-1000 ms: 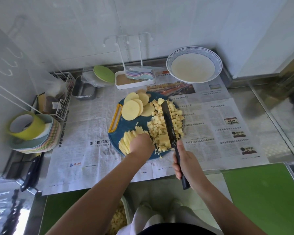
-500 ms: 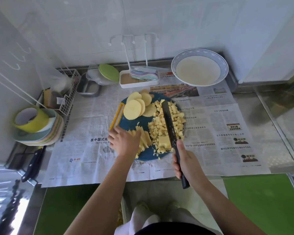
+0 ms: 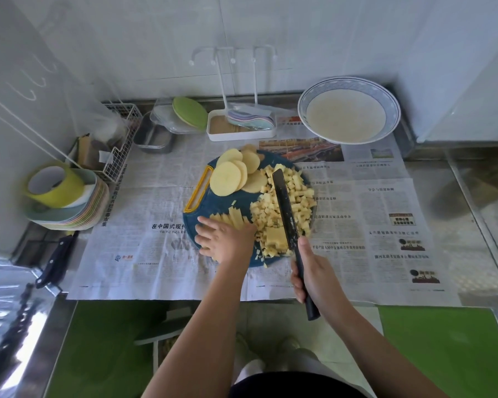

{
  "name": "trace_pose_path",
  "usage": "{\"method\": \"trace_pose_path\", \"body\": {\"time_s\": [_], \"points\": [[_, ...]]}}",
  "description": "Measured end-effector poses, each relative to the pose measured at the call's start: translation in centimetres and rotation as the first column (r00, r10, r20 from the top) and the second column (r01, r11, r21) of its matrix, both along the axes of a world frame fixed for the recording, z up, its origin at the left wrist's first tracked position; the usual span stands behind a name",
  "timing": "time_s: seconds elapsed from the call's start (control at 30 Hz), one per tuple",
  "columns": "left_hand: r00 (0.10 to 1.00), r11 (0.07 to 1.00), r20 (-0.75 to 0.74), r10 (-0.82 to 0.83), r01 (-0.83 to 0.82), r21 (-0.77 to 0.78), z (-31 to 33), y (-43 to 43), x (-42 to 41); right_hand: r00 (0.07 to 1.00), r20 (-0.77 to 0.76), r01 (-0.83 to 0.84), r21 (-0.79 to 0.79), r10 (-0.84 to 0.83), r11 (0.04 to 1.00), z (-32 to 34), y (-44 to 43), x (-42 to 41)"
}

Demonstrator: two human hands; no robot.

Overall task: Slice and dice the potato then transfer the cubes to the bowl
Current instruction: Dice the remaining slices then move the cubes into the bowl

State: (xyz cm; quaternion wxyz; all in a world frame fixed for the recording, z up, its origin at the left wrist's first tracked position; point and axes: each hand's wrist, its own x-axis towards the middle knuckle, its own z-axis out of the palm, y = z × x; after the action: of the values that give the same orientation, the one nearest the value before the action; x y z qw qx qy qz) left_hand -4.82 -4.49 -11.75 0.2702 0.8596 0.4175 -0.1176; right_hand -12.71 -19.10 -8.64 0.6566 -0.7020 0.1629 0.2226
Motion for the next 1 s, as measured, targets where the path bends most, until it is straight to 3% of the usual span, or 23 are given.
{"method": "trace_pose_path", "body": {"time_s": [0.37,0.6,0.8,1.0], "points": [[0.995,0.987,-0.015,-0.097,0.099,0.128,-0.6,-0.1,0.4,1.0,0.016,-0.02,-0.016,0.021,1.0,-0.4,-0.2,0.5],[0.939,0.908,-0.007,-0.343,0.333,0.253,-1.3,1.6,0.2,0.998,0.037,-0.053,-0.026,0.054,0.998,-0.6,0.0,0.3],[0.719,0.681,-0.021,-0.695,0.668,0.299,-1.3,5.4,0.8,0.994,0.055,-0.095,-0.065,0.099,0.993,-0.9,0.6,0.1],[0.363,0.336,-0.066,-0.929,0.906,0.258,-0.7,9.2,2.2,0.99,0.047,-0.131,-0.097,0.136,0.987,-0.9,2.0,-0.5]]}}
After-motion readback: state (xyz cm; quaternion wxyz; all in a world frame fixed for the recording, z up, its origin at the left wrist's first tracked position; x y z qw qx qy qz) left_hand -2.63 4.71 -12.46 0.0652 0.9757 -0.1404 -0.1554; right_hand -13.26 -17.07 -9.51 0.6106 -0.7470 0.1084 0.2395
